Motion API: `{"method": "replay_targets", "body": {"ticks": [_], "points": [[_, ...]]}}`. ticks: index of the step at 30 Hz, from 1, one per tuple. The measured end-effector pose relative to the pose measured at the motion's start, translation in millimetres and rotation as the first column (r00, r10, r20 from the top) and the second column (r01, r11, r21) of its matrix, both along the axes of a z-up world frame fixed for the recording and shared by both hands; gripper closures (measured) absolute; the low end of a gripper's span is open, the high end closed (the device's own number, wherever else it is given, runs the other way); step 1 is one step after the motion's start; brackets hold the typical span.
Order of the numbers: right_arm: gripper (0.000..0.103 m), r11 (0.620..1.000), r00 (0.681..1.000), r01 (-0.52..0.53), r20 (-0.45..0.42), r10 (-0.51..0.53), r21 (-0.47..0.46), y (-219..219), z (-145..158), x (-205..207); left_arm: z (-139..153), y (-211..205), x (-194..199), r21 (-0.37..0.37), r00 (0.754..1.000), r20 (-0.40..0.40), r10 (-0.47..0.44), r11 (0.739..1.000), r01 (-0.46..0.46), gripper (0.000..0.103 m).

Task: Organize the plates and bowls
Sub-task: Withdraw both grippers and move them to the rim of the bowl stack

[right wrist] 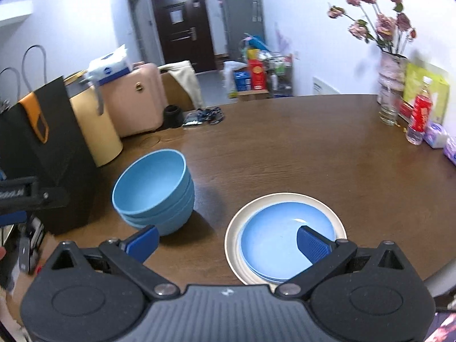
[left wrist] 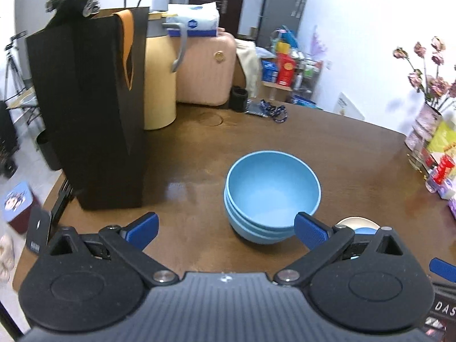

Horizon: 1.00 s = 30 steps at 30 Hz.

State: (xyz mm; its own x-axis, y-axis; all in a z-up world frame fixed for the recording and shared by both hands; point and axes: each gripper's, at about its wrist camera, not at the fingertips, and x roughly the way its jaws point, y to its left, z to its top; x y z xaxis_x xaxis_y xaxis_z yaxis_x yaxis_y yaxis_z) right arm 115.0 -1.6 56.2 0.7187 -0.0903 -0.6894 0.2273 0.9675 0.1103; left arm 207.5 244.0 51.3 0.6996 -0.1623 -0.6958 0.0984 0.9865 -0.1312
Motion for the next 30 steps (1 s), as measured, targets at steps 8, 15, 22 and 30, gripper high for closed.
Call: {"method": "replay_targets", "body": {"ticks": [8,15,22,30], "points": [[0.000,0.996,0.996,0.088,-0.032,-0.088,-0.020,34,-4,27,-3,27,45,-0.018,0.996,-0.004,-0.086,0.996,0.086,0.000],[0.000,0.990,0.987,0.136,-0.080,-0.139,-0.042,54,-9,49,-8,34,78,-0.008,0.988,-0.029,-0.151,0.988,0.151,0.000],[0.000,0.984,0.978,0.178,-0.111,-0.177,0.003,57,-13,61,-13,32,102,-0.012,0.976,-0.047,-0.212,0.977,0.211,0.000],[0.000,0.977,0.966,0.215,-0.151,-0.211,0.009,60,-15,78,-22,23,125,-0.001,0.964,-0.083,-0.251,0.968,0.252,0.000]]}}
